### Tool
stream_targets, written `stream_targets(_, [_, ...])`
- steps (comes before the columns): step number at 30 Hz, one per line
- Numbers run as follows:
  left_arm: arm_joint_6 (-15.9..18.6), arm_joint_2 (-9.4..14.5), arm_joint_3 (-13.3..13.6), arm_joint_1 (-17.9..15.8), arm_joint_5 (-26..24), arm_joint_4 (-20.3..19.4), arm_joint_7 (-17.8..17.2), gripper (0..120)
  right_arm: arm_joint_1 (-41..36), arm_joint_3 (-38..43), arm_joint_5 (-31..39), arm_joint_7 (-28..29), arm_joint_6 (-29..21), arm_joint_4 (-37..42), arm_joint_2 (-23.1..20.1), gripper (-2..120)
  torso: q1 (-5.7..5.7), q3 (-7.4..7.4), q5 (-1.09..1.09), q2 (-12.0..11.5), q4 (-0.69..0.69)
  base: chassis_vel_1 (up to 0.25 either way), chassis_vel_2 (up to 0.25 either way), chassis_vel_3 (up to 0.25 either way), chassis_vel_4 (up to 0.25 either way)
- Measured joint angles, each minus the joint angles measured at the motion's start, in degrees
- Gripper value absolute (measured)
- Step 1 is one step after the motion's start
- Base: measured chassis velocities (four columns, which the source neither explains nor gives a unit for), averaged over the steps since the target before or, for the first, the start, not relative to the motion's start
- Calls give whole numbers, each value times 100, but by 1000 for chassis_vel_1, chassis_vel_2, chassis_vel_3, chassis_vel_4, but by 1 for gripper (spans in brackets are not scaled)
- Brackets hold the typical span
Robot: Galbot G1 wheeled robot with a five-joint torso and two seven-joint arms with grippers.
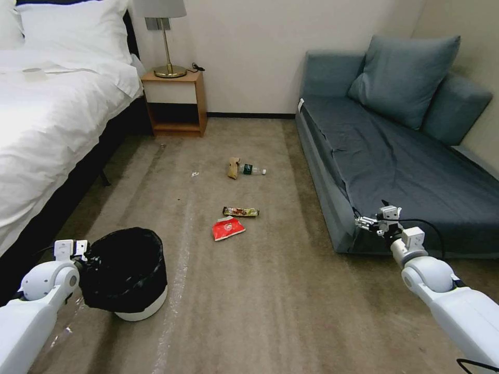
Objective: Pick up the trash bin, then pick up the garbage on the floor and place it into the trash bin.
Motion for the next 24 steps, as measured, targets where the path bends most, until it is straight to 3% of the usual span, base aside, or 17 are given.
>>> stream_targets(7, [-211, 125, 161, -167, 725, 46, 77, 9, -86, 205, 61, 14, 0, 51, 36, 100, 0, -1, 3, 0, 0, 0, 0, 0, 0])
stream_targets(17, [-324, 192, 380, -391, 1336, 74, 96, 7, -232, 505, 285, -15, -131, 194, 30, 100, 0, 0, 4, 0, 1, 0, 0, 0, 0])
stream_targets(20, [-393, 313, 435, -427, 1742, 71, 200, 4, -336, 722, 549, -121, -432, 351, 16, 100, -1, -1, 1, 0, 0, 0, 0, 0, 0])
stream_targets(24, [-387, 441, 446, -457, 1814, 18, 206, 2, -354, 741, 550, -194, -419, 355, 63, 100, -1, -1, 4, 0, 5, 0, 0, 0, 0])
